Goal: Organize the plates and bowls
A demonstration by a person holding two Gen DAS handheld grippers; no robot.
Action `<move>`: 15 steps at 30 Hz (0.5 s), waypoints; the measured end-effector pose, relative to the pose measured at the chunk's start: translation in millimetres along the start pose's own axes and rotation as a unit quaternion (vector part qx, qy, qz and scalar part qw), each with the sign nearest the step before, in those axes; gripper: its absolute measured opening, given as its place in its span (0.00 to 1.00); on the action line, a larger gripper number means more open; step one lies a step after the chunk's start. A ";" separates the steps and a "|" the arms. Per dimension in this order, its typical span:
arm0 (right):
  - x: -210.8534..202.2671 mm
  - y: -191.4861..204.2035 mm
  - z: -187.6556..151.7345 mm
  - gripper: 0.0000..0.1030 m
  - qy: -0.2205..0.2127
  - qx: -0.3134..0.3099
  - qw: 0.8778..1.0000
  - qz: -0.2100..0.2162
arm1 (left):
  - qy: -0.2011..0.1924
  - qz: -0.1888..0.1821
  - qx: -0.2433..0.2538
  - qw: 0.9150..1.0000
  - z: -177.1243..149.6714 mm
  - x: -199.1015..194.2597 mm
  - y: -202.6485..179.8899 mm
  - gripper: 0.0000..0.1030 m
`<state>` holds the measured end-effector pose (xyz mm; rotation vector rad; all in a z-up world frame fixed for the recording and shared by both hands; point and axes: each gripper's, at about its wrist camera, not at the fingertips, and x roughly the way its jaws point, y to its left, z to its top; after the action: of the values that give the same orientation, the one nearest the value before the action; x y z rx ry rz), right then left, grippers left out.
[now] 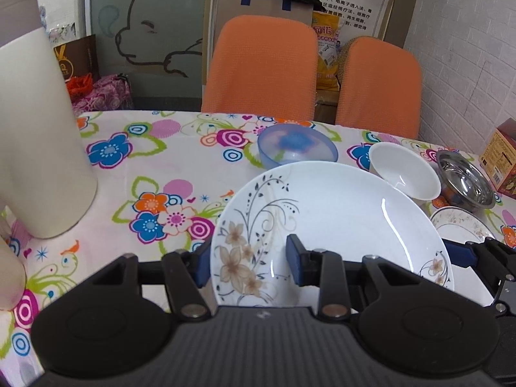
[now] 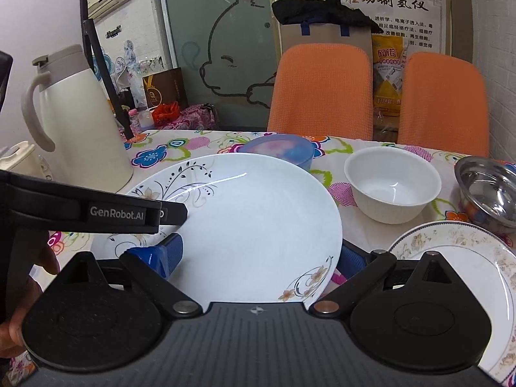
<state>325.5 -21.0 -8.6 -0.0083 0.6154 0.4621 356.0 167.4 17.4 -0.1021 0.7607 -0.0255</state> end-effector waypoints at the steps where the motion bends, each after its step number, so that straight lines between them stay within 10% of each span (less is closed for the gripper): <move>1: -5.6 1.7 -4.4 0.83 -0.002 0.002 1.000 0.002 | -0.002 0.001 0.001 1.000 -4.1 -5.3 -1.1 0.33; 15: -61.0 25.9 -65.4 0.83 0.007 0.022 1.000 0.013 | 0.003 0.005 -0.004 1.000 -88.8 -65.3 -6.1 0.33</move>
<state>234.5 -32.4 -24.8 0.0375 0.6395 0.4732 247.5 157.9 -1.1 -0.1064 0.7675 -0.0137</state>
